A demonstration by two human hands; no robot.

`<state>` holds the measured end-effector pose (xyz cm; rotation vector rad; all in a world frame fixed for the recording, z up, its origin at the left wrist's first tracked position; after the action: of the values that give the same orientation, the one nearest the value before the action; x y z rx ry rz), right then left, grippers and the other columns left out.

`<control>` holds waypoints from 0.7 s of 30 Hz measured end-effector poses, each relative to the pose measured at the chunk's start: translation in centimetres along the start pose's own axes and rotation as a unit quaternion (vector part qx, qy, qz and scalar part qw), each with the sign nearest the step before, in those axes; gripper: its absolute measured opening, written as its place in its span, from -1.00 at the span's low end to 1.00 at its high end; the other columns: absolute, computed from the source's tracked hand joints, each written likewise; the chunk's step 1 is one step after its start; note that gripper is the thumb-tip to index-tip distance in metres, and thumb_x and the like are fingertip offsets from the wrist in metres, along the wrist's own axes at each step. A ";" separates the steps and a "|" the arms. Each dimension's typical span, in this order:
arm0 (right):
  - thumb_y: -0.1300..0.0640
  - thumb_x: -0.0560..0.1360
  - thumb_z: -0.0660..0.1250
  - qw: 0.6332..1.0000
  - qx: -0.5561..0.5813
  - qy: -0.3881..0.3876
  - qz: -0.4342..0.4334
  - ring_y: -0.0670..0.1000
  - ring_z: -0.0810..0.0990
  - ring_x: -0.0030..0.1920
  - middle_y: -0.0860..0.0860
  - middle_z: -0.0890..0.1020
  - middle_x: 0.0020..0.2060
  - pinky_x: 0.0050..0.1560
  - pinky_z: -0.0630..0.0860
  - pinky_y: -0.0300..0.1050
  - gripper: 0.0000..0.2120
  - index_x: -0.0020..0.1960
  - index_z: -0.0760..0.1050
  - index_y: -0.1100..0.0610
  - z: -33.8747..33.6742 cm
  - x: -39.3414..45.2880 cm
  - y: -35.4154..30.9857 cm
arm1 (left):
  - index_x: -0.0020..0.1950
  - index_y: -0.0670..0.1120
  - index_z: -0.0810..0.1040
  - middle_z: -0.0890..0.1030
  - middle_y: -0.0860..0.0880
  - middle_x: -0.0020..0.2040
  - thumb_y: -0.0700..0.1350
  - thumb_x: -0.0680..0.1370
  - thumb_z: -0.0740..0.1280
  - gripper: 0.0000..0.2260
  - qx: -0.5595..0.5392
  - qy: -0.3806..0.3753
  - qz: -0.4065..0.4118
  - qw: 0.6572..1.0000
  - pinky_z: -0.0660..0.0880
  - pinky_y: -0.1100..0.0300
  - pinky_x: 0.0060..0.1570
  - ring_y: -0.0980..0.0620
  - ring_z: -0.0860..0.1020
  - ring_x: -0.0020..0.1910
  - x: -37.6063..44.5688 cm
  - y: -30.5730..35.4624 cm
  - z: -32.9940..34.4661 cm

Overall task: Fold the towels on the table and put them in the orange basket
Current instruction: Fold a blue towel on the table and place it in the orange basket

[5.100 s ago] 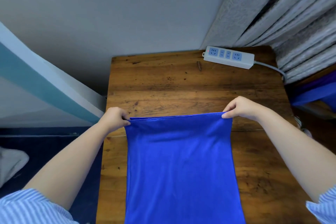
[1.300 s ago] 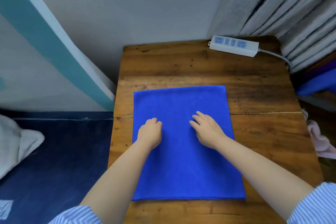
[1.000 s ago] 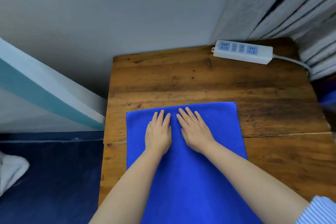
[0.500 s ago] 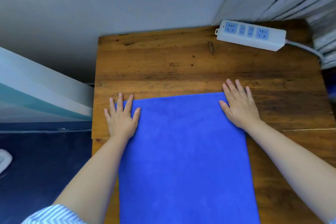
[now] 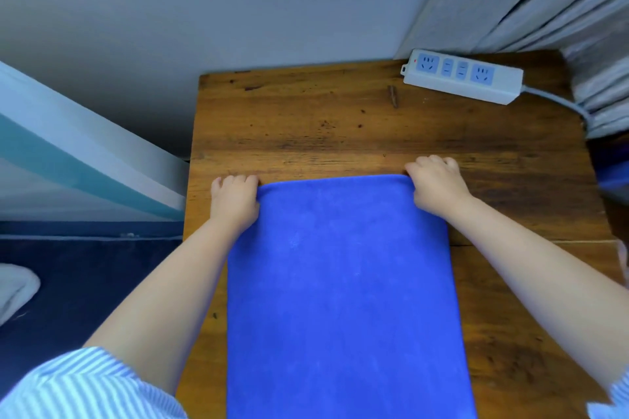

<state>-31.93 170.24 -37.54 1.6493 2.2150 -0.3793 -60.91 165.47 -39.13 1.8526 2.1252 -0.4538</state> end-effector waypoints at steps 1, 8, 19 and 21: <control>0.33 0.43 0.18 1.000 -0.004 -0.001 -0.001 0.15 0.40 0.16 0.13 0.50 0.05 0.22 0.28 0.01 -0.73 0.09 0.47 0.20 -0.3 -0.2 0.0 | 0.24 -0.11 0.45 0.52 -0.12 0.18 -0.21 0.53 0.16 -0.71 0.013 -0.010 0.005 1.000 0.24 0.00 0.29 -0.14 0.41 0.22 -0.3 0.0 -0.1; 0.36 0.46 0.18 0.996 0.003 0.081 -0.037 0.12 0.42 0.14 0.12 0.52 0.05 0.22 0.29 -0.01 -0.76 0.06 0.51 0.22 -2.2 -6.3 0.1 | 0.13 -0.14 0.49 0.51 -0.13 0.10 -0.12 0.59 0.14 -0.79 0.049 0.042 0.057 0.996 0.38 0.05 0.00 -0.14 0.41 0.14 -5.7 -1.0 -2.1; 0.50 0.30 0.26 0.981 -0.085 0.153 -0.090 0.22 0.57 -0.07 0.23 0.60 -0.20 0.28 0.31 0.09 -0.80 -0.15 0.55 0.32 -0.1 -21.3 -2.1 | 0.02 -0.20 0.53 0.62 -0.12 -0.09 -0.18 0.54 0.26 -0.87 0.125 0.105 0.244 0.956 0.41 0.11 -0.07 -0.09 0.53 0.00 -21.2 -1.2 -0.2; 0.56 0.03 0.40 0.969 -0.094 0.202 -0.105 0.18 0.58 -0.38 0.18 0.55 -0.46 -0.03 0.53 0.07 -0.76 -0.39 0.52 0.29 0.3 -23.7 -2.9 | 0.14 -0.12 0.46 0.57 -0.05 0.03 -0.14 0.59 0.16 -0.82 0.167 0.060 0.225 0.958 0.33 0.16 0.00 -0.03 0.44 0.10 -22.5 -1.7 1.6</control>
<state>-28.54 148.78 -27.52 1.4981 2.6361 0.1298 -59.56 144.27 -31.25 2.5250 1.6861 -0.6290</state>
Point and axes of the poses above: each hand's wrist, its own x-axis towards the middle knuckle, its own z-axis out of the palm, y = z × x, the point moved 6 cm from there along x, towards the middle knuckle
